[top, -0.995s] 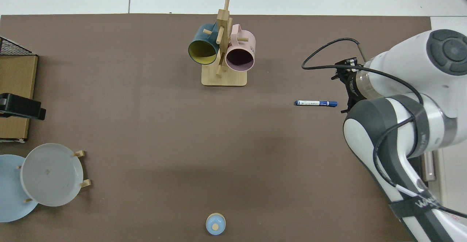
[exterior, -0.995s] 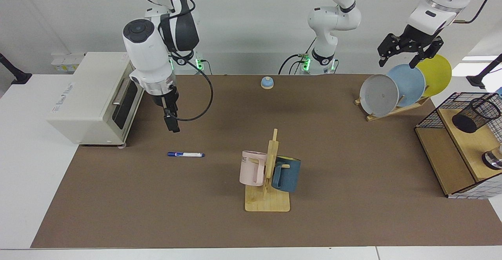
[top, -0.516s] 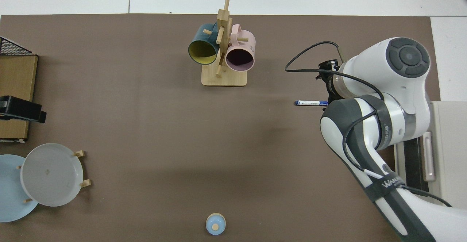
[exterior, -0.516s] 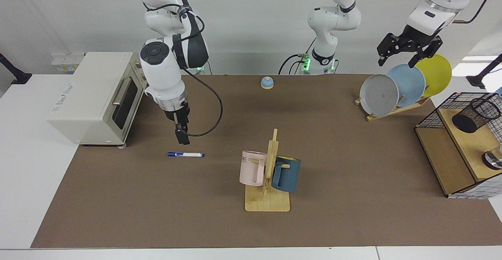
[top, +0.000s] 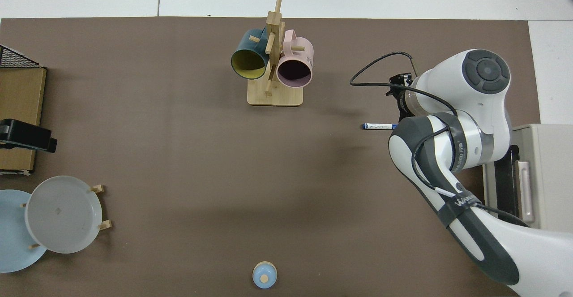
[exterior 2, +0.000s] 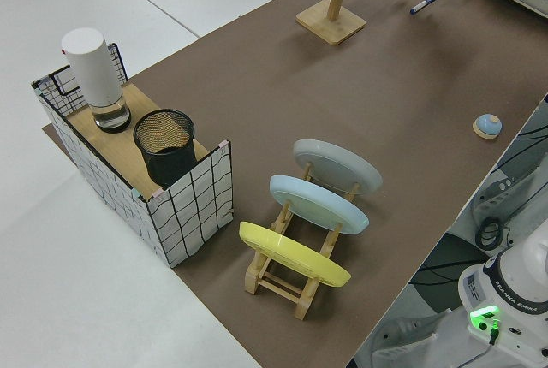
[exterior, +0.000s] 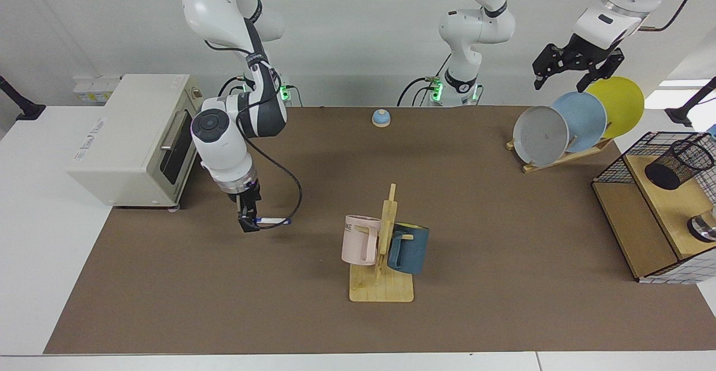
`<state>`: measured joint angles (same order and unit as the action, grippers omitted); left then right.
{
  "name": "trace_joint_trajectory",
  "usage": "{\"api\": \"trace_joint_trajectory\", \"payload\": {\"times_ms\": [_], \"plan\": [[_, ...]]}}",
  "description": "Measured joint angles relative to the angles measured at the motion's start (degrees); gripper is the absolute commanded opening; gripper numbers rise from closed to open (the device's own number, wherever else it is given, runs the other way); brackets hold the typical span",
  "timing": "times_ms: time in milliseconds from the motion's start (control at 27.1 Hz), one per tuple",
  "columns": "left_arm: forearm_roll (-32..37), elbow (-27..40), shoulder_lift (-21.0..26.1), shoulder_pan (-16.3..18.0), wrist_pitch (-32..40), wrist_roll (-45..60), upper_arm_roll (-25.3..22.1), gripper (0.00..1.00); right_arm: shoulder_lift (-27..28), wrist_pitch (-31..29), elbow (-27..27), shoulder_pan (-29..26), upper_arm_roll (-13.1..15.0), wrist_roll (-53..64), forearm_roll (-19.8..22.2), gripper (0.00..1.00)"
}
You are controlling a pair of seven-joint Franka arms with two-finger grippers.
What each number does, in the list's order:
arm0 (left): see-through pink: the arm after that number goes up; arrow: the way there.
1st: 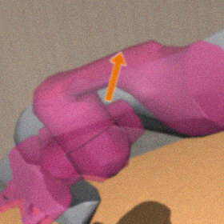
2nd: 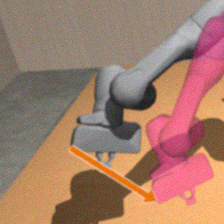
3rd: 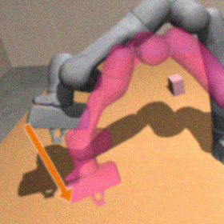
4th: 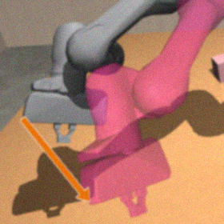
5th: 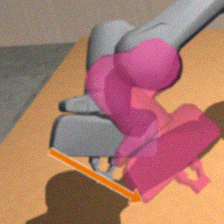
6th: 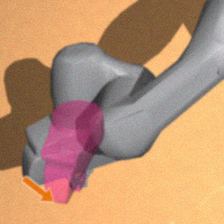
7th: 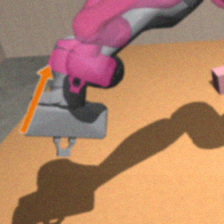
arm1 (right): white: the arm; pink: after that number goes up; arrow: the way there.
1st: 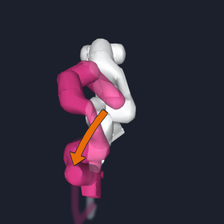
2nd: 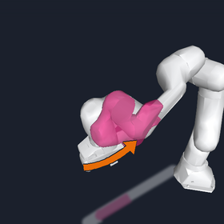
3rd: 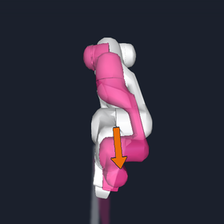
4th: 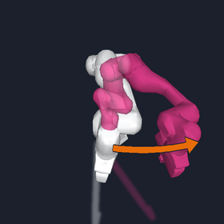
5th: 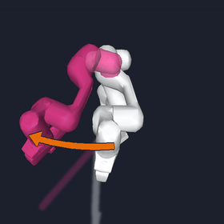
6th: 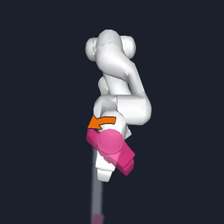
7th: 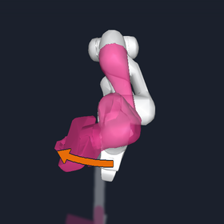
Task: Put markers into pen holder
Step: 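Lower the right gripper and close it on the marker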
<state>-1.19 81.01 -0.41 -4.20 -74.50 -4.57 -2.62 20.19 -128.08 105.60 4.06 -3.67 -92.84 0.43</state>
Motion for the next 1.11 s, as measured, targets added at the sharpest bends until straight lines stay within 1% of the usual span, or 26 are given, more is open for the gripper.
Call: {"api": "trace_joint_trajectory", "payload": {"times_ms": [258, 516, 921, 1031, 1068, 1105], "plan": [[0.00, 0.64, -0.63, -0.01, 0.29, 0.07, 0.34, 1.00, 0.43, -3.64, 3.54, -0.02, -0.08, 0.00, 0.00, 1.00], [0.00, 0.84, -0.65, -0.01, 0.30, 0.09, 0.28, 1.00, 0.42, -4.29, 4.15, 0.01, -0.15, 0.00, 0.00, 1.00], [0.00, 0.96, -0.73, 0.05, 0.30, 0.10, -0.40, 1.00, 0.51, -9.36, 6.79, 0.25, -0.29, 0.01, 0.00, 1.00], [0.00, 0.99, -0.77, 0.05, 0.30, 0.10, -0.42, 1.00, 0.53, -9.56, 7.00, 0.21, -0.27, 0.19, 0.00, 0.98], [0.00, 1.00, -0.78, 0.05, 0.30, 0.10, -0.42, 1.00, 0.53, -9.56, 7.05, 0.21, -0.27, 0.38, 0.00, 0.97], [0.00, 1.00, -0.79, 0.05, 0.30, 0.10, -0.42, 1.00, 0.53, -9.56, 7.09, 0.20, -0.26, 0.59, 0.00, 0.93]]}}
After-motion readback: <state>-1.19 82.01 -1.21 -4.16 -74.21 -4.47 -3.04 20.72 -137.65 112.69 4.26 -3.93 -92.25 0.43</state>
